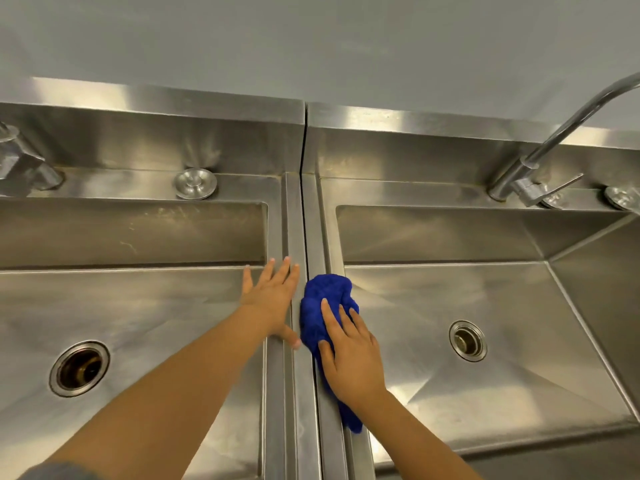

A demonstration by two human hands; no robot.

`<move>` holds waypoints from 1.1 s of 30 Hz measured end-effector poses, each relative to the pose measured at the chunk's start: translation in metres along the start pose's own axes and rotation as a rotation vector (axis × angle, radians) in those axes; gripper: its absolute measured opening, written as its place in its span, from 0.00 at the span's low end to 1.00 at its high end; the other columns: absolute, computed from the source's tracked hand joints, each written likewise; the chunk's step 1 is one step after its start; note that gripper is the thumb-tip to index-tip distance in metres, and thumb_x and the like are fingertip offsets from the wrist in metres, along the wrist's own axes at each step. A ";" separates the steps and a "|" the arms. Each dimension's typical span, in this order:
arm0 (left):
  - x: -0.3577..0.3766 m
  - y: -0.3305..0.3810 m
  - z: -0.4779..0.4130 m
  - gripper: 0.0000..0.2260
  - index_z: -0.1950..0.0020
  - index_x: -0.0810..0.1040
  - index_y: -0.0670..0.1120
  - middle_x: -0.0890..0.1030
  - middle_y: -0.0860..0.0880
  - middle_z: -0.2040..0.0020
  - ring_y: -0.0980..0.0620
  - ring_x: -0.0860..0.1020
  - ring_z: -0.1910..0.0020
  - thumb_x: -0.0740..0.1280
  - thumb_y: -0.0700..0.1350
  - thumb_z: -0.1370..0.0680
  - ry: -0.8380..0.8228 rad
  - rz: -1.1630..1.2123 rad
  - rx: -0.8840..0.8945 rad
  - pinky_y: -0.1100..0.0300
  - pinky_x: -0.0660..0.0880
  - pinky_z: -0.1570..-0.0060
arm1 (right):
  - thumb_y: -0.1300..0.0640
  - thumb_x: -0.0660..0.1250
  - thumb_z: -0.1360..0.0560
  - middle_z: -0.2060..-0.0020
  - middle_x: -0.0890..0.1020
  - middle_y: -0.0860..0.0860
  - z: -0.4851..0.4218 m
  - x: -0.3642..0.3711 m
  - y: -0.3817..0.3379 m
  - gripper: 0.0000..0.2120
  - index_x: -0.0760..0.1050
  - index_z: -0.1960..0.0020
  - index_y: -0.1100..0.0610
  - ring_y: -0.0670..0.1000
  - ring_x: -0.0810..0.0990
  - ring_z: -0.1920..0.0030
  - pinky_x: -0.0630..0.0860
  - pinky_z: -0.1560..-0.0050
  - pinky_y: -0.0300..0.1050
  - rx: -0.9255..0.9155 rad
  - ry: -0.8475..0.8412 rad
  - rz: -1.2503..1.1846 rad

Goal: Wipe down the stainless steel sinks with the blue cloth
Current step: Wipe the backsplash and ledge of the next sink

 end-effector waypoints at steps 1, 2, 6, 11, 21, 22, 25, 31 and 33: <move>0.001 0.001 -0.003 0.63 0.23 0.33 0.47 0.34 0.46 0.22 0.43 0.34 0.24 0.76 0.64 0.38 -0.015 -0.014 -0.008 0.37 0.38 0.29 | 0.38 0.30 0.32 0.22 0.51 0.49 -0.007 -0.002 -0.001 0.32 0.32 0.28 0.40 0.53 0.46 0.22 0.52 0.26 0.49 -0.006 -0.002 -0.001; 0.001 0.001 -0.006 0.64 0.23 0.33 0.47 0.33 0.46 0.22 0.43 0.34 0.24 0.77 0.64 0.39 -0.023 -0.024 -0.017 0.37 0.38 0.29 | 0.38 0.30 0.32 0.22 0.51 0.49 -0.014 -0.004 -0.001 0.33 0.32 0.27 0.41 0.53 0.47 0.22 0.53 0.26 0.49 -0.014 -0.005 -0.008; 0.003 -0.002 -0.008 0.65 0.23 0.31 0.48 0.33 0.47 0.22 0.45 0.34 0.24 0.77 0.64 0.40 -0.027 -0.024 -0.046 0.38 0.38 0.29 | 0.42 0.40 0.22 0.22 0.52 0.50 -0.046 -0.013 -0.001 0.28 0.36 0.24 0.42 0.54 0.47 0.22 0.54 0.26 0.50 -0.033 -0.020 0.010; 0.004 0.000 -0.009 0.64 0.23 0.32 0.46 0.32 0.46 0.23 0.44 0.34 0.24 0.77 0.64 0.38 -0.064 -0.089 -0.075 0.38 0.37 0.29 | 0.48 0.50 0.17 0.22 0.52 0.50 -0.096 -0.026 -0.004 0.28 0.39 0.22 0.43 0.55 0.47 0.22 0.56 0.26 0.52 -0.005 -0.012 0.004; 0.012 -0.003 -0.012 0.65 0.24 0.30 0.47 0.32 0.47 0.23 0.44 0.34 0.24 0.77 0.63 0.39 -0.044 -0.019 -0.067 0.38 0.38 0.29 | 0.46 0.49 0.24 0.30 0.72 0.53 -0.046 -0.015 -0.003 0.29 0.58 0.23 0.47 0.58 0.66 0.28 0.71 0.37 0.56 0.002 0.248 -0.139; 0.012 -0.003 -0.012 0.65 0.24 0.30 0.47 0.31 0.47 0.23 0.44 0.34 0.24 0.77 0.63 0.39 -0.047 -0.016 -0.063 0.38 0.38 0.29 | 0.46 0.49 0.24 0.29 0.70 0.53 -0.052 -0.017 -0.004 0.29 0.56 0.23 0.46 0.58 0.65 0.28 0.70 0.37 0.56 -0.001 0.230 -0.122; 0.010 -0.003 -0.011 0.65 0.24 0.30 0.47 0.31 0.47 0.23 0.44 0.34 0.24 0.78 0.63 0.39 -0.061 -0.012 -0.059 0.37 0.37 0.29 | 0.49 0.50 0.19 0.23 0.58 0.49 -0.087 -0.018 -0.001 0.28 0.44 0.22 0.43 0.55 0.53 0.24 0.64 0.31 0.55 0.010 0.106 -0.090; -0.002 -0.004 -0.011 0.63 0.23 0.32 0.46 0.33 0.47 0.22 0.44 0.33 0.24 0.76 0.64 0.37 -0.074 -0.051 -0.048 0.37 0.35 0.30 | 0.51 0.55 0.18 0.24 0.60 0.48 -0.124 -0.034 -0.004 0.29 0.45 0.22 0.44 0.55 0.53 0.24 0.63 0.28 0.54 0.065 0.047 -0.135; -0.019 -0.014 -0.019 0.61 0.22 0.34 0.46 0.36 0.47 0.21 0.45 0.35 0.24 0.76 0.64 0.37 -0.033 -0.054 -0.051 0.37 0.35 0.30 | 0.50 0.55 0.18 0.24 0.61 0.49 -0.104 -0.029 -0.002 0.29 0.46 0.22 0.44 0.53 0.54 0.24 0.61 0.28 0.51 0.067 0.095 -0.133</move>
Point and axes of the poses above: each hand's wrist, its own z-axis away from the middle knuckle, its own x-axis out of the palm, y = z × x, the point moved 10 cm from there along -z, towards the middle knuckle
